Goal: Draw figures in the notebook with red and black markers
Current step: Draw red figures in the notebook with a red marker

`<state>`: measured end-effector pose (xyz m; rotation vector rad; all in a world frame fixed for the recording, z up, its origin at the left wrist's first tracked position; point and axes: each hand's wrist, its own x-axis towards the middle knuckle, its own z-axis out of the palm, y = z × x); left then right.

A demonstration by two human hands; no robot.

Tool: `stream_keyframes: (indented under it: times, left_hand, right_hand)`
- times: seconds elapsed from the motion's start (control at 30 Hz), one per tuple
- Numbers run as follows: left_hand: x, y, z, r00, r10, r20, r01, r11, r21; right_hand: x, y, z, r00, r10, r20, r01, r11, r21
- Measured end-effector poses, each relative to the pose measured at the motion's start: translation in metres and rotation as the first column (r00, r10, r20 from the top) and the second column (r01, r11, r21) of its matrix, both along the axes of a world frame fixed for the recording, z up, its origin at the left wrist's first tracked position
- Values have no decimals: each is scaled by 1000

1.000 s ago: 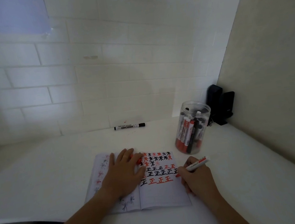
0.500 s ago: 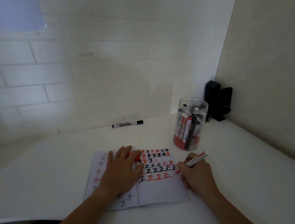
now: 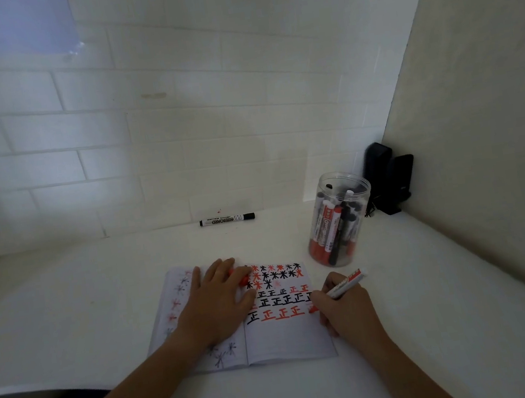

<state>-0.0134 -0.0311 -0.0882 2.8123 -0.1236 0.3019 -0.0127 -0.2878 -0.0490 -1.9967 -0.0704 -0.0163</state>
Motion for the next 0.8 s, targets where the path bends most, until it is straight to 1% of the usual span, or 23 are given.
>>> stream_keyframes:
  times: [0.13, 0.3, 0.53, 0.8]
  left_hand:
    - [1, 2, -1, 1000, 5, 2, -5, 1000, 9]
    - [1, 1, -1, 1000, 2, -6, -2, 1000, 17]
    - [-1, 0, 3, 1000, -2, -18, 2, 999, -38]
    - [-3, 2, 2, 999, -27, 38, 30, 995, -95]
  right_hand:
    - [-1, -1, 1, 999, 26, 22, -26, 1000, 10]
    - [-1, 0, -1, 997, 64, 37, -63, 997, -37]
    - [3, -2, -4, 997, -51, 66, 54, 998, -33]
    - [2, -3, -4, 996, -59, 69, 59, 998, -7]
